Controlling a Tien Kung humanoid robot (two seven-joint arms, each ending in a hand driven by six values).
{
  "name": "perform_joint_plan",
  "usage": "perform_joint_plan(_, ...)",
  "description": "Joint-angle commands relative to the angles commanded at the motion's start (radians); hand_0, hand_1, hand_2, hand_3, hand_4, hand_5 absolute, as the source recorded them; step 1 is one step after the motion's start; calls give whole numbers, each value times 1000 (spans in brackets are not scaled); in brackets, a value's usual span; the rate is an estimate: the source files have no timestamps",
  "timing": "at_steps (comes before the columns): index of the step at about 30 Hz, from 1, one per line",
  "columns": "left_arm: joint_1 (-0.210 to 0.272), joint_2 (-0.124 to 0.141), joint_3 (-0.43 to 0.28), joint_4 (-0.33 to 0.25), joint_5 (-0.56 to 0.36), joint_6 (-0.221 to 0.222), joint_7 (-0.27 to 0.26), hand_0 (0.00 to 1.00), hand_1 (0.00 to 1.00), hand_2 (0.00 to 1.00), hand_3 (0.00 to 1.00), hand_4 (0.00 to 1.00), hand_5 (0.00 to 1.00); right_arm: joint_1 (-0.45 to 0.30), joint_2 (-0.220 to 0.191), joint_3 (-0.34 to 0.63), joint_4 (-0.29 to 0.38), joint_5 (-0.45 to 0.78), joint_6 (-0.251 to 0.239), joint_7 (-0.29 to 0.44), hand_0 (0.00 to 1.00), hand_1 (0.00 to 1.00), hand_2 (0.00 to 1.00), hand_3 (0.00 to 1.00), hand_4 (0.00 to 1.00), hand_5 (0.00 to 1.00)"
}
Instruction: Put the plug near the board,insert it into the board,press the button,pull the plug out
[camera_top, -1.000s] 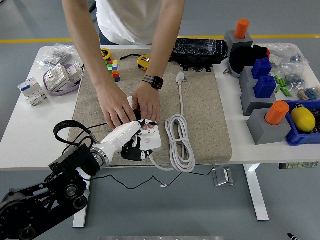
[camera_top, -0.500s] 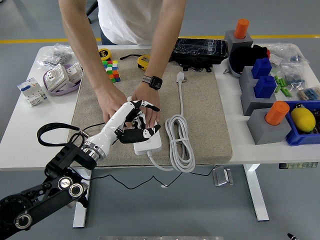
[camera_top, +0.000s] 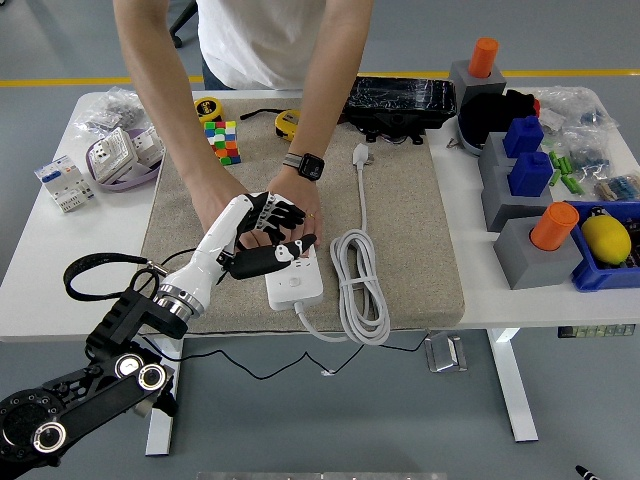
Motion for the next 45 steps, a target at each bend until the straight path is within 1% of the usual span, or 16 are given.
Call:
perform_joint_plan(2, -1, 0, 1, 1, -1, 2, -4, 422, 536, 532, 519, 857, 279, 0, 0, 0, 0, 0, 0, 0, 607, 639, 650, 552, 949, 488)
perform_joint_plan(7, -2, 1, 2, 3, -5, 8, -14, 422, 536, 532, 519, 857, 279, -1, 0, 0, 0, 1, 0, 0, 607, 639, 650, 552, 949, 488)
perform_joint_plan(31, 5, -5, -8, 10, 6, 5, -1, 434, 541, 532, 527, 867, 292, -5, 4, 9, 0, -2, 0, 0, 607, 638, 650, 552, 950, 489)
perform_joint_plan(32, 3, -6, -9, 14, 22, 6, 4, 447, 553, 537, 551, 868, 290, -5, 4, 9, 0, -2, 0, 0, 606, 638, 650, 552, 950, 489)
perform_joint_plan(35, -5, -6, -8, 27, 105, -2, 39, 447, 553, 537, 551, 868, 290, -6, 5, 10, 0, -2, 0, 0, 606, 638, 650, 552, 950, 489)
perform_joint_plan(37, -19, -8, -6, 49, 181, -20, 88, 447, 553, 537, 551, 868, 290, -6, 5, 8, 0, -2, 0, 0, 606, 638, 650, 552, 950, 489)
perform_joint_plan(38, -29, -9, -3, 65, 227, -28, 111, 611, 686, 642, 620, 910, 273, -6, 5, 8, 0, -2, 0, 0, 606, 639, 650, 552, 950, 489)
perform_joint_plan(41, -63, -16, 6, 119, 349, -47, 160, 611, 686, 642, 620, 910, 273, -4, 4, 9, 1, -1, 0, 0, 606, 639, 650, 552, 950, 489)
perform_joint_plan(43, -83, -22, 12, 160, 430, -51, 180, 611, 686, 642, 620, 910, 273, -3, 4, 9, 1, -1, 0, 0, 606, 639, 650, 552, 950, 489)
perform_joint_plan(44, -91, -25, 14, 178, 469, -49, 184, 719, 771, 769, 758, 998, 357, -3, 4, 9, 2, -1, 0, 0, 606, 638, 650, 553, 951, 490)
perform_joint_plan(45, -101, -29, 15, 200, 495, -45, 184, 719, 771, 769, 758, 998, 357, -3, 4, 10, 3, -1, 0, 0, 606, 638, 650, 553, 951, 490)
